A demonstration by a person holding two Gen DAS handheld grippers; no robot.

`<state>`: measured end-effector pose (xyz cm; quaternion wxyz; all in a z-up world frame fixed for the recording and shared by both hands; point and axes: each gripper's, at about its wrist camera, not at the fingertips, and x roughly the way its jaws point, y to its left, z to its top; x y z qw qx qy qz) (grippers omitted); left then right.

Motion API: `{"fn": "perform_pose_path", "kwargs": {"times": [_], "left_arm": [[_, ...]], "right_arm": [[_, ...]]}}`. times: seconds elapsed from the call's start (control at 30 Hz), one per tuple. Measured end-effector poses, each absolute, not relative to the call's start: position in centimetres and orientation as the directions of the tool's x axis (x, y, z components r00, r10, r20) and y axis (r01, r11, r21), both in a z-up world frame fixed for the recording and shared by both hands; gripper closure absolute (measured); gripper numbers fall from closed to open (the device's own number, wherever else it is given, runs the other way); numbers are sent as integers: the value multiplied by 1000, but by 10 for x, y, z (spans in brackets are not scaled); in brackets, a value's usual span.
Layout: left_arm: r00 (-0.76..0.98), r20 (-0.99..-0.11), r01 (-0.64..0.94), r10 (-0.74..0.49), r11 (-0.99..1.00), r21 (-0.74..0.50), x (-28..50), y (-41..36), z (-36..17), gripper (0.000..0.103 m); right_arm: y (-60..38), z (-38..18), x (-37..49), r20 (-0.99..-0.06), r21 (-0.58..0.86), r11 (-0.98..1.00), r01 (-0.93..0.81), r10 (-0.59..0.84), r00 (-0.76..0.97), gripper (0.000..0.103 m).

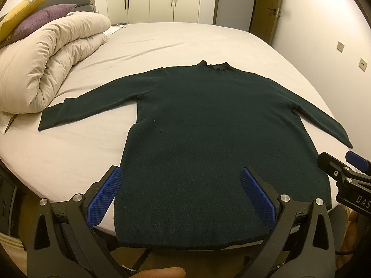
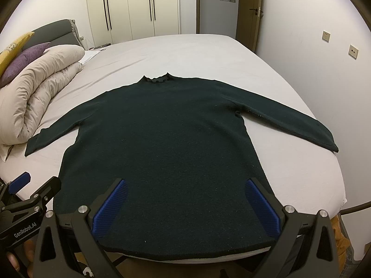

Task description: Fold small clothes

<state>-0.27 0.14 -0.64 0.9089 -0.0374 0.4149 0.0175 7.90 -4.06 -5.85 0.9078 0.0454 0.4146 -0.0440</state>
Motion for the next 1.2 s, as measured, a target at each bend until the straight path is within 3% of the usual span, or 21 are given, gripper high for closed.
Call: {"fn": "perform_pose_path", "kwargs": {"times": [1.2], "left_arm": [[647, -763, -67, -8, 995, -68, -3, 10, -16, 0]], "right_arm": [[-38, -62, 78, -758, 36, 992, 117, -49, 651, 0]]}}
